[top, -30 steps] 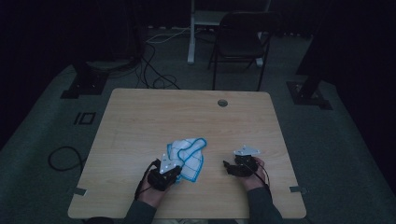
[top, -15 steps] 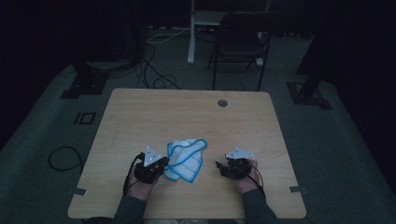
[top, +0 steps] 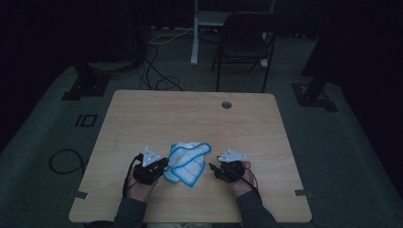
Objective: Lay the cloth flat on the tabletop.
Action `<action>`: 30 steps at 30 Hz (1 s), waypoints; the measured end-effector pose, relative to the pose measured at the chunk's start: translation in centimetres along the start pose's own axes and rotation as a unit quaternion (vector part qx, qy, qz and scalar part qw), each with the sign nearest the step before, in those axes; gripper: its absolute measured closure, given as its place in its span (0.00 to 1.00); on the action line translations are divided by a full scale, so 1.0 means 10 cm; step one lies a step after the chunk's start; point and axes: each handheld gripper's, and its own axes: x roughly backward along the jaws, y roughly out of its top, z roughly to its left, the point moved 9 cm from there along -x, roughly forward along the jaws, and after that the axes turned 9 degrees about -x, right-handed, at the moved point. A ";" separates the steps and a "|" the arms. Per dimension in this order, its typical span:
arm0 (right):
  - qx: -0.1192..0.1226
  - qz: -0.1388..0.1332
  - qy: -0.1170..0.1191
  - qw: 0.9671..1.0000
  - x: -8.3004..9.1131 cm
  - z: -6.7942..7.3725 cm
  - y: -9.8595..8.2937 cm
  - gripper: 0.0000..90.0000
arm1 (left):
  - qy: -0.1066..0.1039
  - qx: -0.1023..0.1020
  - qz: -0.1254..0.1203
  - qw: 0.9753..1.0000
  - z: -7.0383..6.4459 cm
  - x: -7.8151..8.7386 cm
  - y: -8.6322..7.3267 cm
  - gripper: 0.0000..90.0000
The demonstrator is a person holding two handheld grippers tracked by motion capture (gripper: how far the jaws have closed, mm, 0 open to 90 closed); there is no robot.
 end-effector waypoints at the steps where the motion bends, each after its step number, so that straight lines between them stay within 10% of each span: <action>1: -0.007 -0.004 0.001 1.000 -0.03 -0.02 0.03 0.63 | 0.000 0.000 0.000 1.000 0.01 0.00 0.00 0.94; 16: -0.060 0.020 0.037 0.997 -0.41 -0.21 0.29 0.59 | 0.013 0.004 0.005 1.000 0.15 0.00 0.00 0.94; 24: -0.065 0.027 0.062 0.996 -0.50 -0.17 0.33 0.94 | 0.032 0.013 0.020 0.999 0.40 -0.06 -0.05 0.94; 30: -0.054 0.018 0.063 0.996 -0.48 -0.12 0.38 0.98 | 0.048 0.029 0.034 0.998 0.56 -0.08 -0.17 0.90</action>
